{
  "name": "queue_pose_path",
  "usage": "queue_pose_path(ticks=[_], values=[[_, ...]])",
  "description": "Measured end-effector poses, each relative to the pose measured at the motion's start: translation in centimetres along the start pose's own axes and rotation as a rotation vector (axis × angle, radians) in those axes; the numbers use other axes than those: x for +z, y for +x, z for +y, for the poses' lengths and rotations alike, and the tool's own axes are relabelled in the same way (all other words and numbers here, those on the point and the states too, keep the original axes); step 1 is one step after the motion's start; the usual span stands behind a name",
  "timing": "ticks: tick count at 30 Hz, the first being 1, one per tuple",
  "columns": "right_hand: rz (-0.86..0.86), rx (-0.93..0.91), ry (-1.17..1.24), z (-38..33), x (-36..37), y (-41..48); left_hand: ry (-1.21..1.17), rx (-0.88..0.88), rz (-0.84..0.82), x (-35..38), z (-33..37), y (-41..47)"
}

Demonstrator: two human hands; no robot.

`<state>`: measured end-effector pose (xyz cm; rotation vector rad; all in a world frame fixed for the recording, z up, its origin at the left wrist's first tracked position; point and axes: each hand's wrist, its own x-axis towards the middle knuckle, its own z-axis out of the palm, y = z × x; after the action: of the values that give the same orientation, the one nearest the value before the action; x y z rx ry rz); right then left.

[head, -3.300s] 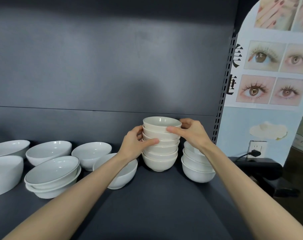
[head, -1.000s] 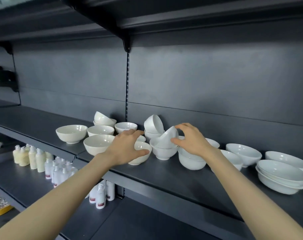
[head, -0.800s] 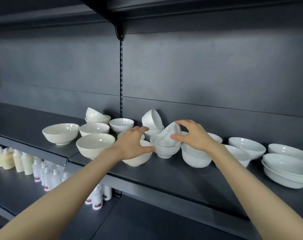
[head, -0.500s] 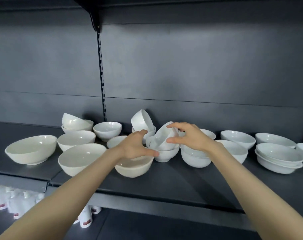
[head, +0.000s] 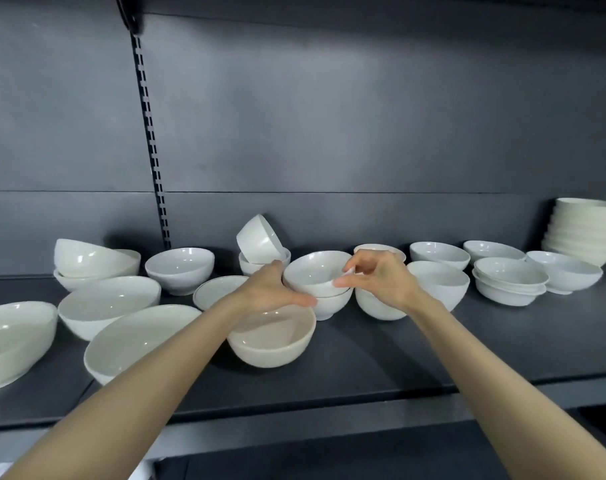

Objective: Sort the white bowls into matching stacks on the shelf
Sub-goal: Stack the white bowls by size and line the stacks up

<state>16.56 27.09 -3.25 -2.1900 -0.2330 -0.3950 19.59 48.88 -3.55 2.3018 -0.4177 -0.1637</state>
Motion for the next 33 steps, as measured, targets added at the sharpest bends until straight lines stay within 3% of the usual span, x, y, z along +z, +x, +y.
queue_pose_path(ticks=[8, 22, 29, 33], values=[[0.021, 0.043, -0.042, 0.5, 0.4, -0.3, -0.071, 0.052, -0.087, -0.2, 0.3, 0.9], [-0.228, 0.117, -0.181, 0.7, -0.2, 0.3, -0.117, -0.008, -0.107, -0.2, 0.8, 1.2], [-0.282, 0.075, 0.041, 0.6, -0.5, 0.3, -0.193, -0.037, -0.044, 0.1, 0.7, 1.1], [-0.225, 0.094, 0.087, 0.8, -0.5, 0.5, -0.243, -0.010, -0.037, -0.1, 0.8, 0.9]])
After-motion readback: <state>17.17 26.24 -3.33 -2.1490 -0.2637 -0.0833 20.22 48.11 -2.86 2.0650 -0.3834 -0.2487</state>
